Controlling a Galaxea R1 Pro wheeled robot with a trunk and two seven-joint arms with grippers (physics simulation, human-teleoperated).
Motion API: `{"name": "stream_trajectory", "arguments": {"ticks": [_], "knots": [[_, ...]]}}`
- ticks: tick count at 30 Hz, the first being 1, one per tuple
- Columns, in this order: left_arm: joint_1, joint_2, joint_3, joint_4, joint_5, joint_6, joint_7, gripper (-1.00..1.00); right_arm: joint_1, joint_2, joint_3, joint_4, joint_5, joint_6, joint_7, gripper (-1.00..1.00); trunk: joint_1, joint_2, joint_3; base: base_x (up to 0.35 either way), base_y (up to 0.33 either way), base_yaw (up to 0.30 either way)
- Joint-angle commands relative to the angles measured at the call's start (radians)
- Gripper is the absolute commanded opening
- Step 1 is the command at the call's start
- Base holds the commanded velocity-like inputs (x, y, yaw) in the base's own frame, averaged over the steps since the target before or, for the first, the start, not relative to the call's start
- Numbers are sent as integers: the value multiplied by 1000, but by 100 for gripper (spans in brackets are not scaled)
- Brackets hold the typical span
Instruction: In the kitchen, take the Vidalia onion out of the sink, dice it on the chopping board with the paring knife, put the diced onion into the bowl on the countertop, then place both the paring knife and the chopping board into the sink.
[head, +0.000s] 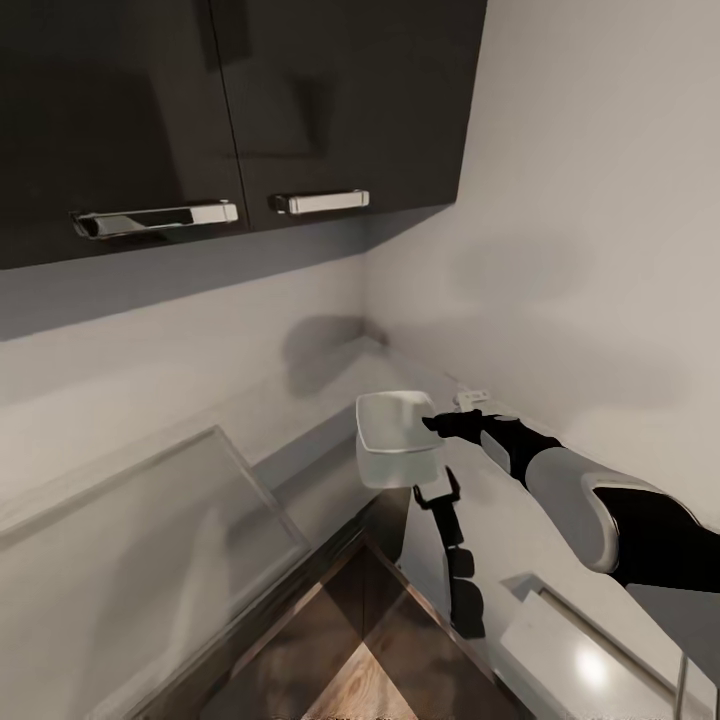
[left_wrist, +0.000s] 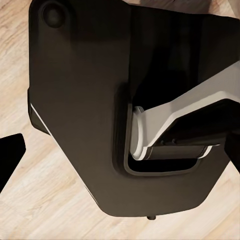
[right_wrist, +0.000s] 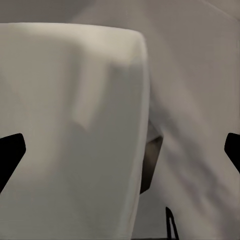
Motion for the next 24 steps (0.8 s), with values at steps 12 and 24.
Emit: {"name": "stream_trajectory", "arguments": {"ticks": [12,24], "knots": [[1,0,3,0,8,1,-8,100,0,0,-7,-2,10,6,4,100,1,-2,-21,0,0,0],[1,0,3,-1,8,1,-8,100,0,0,-7,-2,10,6,4,100,1,-2,-40,0,0,0]]}}
